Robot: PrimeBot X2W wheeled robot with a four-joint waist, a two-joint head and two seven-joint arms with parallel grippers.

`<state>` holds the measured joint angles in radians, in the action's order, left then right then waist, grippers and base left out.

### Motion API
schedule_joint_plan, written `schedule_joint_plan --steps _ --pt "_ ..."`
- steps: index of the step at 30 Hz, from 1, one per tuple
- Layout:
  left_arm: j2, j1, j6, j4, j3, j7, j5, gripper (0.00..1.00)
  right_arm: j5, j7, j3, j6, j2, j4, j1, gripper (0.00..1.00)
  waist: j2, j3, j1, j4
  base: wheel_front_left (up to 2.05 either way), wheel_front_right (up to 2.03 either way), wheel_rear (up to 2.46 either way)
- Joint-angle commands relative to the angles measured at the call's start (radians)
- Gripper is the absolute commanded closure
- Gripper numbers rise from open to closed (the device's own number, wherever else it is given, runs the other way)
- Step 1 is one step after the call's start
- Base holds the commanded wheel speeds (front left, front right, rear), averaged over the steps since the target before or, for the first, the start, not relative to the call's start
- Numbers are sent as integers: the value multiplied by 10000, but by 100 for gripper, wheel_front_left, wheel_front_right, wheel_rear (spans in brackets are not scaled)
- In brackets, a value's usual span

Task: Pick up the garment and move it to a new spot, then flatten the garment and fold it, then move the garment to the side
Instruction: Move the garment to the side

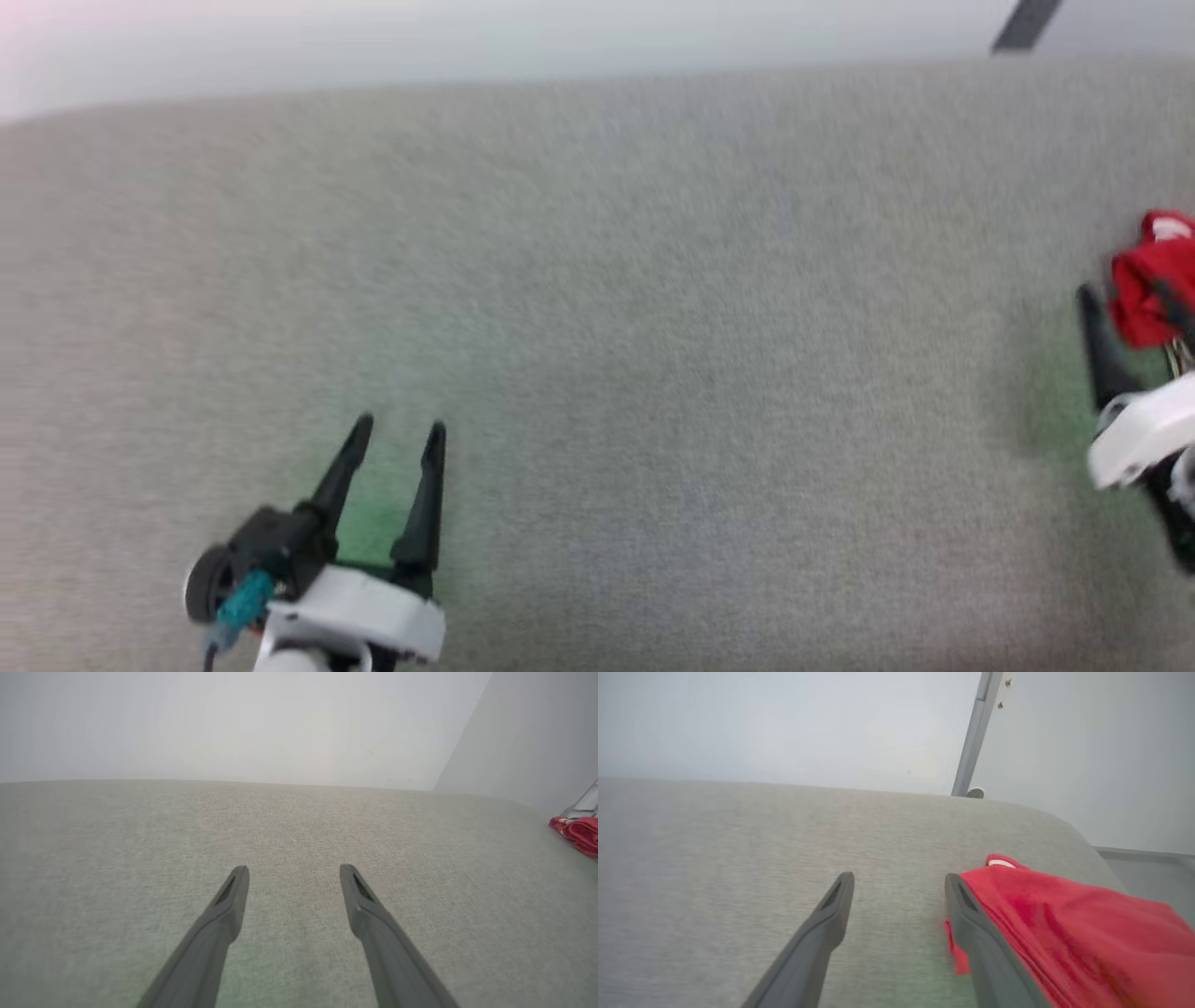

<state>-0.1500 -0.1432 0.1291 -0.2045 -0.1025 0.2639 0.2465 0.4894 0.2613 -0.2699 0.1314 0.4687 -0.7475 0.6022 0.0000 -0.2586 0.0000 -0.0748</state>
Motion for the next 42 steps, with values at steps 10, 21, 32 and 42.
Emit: schedule_joint_plan --steps 10,21,32,42 --pt "32 1361 16 221 559 -2 289 0 -1381 45 1484 -16 -1512 2545 -2965 0 0 2459 0 1154 0 0 0" --pt "123 2614 16 907 1213 -2 469 0 -2092 46 2081 -16 -2073 4100 -4680 0 0 3094 0 1306 0 0 0" --pt "139 3334 16 1607 1338 -2 349 0 -2308 46 2857 -16 -2399 5237 -5946 0 0 3221 0 1526 0 0 0" --pt "209 3354 16 1735 1355 -2 290 0 -2377 -102 3068 -16 -2721 5668 -6286 0 0 3238 0 1470 0 0 0"
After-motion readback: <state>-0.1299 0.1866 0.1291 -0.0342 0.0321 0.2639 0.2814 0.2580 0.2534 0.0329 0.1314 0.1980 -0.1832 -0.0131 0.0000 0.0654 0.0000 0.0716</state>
